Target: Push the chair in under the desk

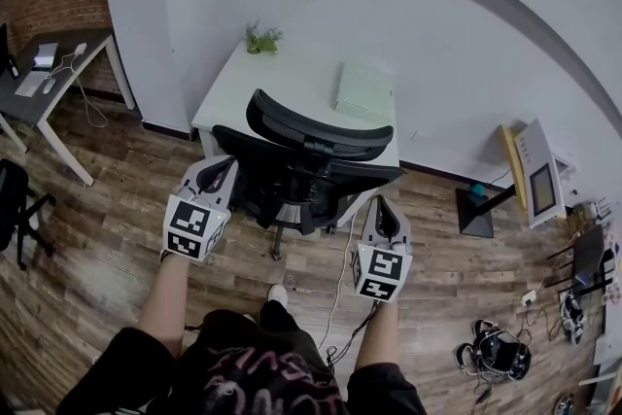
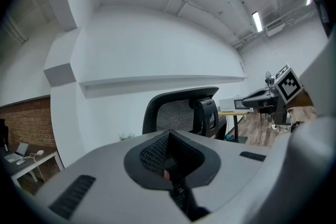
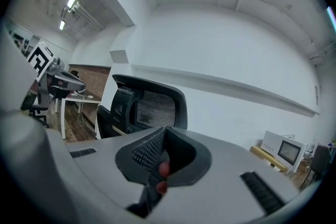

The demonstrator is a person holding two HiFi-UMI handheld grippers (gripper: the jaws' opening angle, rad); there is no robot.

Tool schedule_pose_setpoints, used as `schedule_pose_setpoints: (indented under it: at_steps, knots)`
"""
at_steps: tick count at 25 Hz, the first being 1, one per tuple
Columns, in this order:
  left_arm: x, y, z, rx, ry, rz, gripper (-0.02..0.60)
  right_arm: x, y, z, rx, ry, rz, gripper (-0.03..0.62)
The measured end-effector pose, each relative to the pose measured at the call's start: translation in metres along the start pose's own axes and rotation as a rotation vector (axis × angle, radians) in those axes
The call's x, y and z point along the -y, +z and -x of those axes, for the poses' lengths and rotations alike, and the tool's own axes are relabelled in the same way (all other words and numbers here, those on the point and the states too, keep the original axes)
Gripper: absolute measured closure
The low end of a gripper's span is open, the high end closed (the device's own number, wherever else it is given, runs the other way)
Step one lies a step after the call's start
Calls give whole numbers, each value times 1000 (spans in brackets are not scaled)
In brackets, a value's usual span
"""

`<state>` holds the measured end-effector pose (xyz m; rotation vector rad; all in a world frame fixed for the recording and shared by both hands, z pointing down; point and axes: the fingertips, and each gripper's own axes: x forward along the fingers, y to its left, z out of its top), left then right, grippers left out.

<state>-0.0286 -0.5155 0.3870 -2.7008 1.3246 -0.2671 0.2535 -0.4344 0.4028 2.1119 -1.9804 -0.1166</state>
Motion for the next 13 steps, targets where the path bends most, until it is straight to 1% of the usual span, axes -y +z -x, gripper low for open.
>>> schedule_pose_setpoints:
  at_steps: [8,13]
  knots:
    - [8,6,5,13,-36,21,568,1,4,7,11,6,-28,568]
    - [8,8,7,9,-36,38,568,-1,5,8,14,20,-28,568]
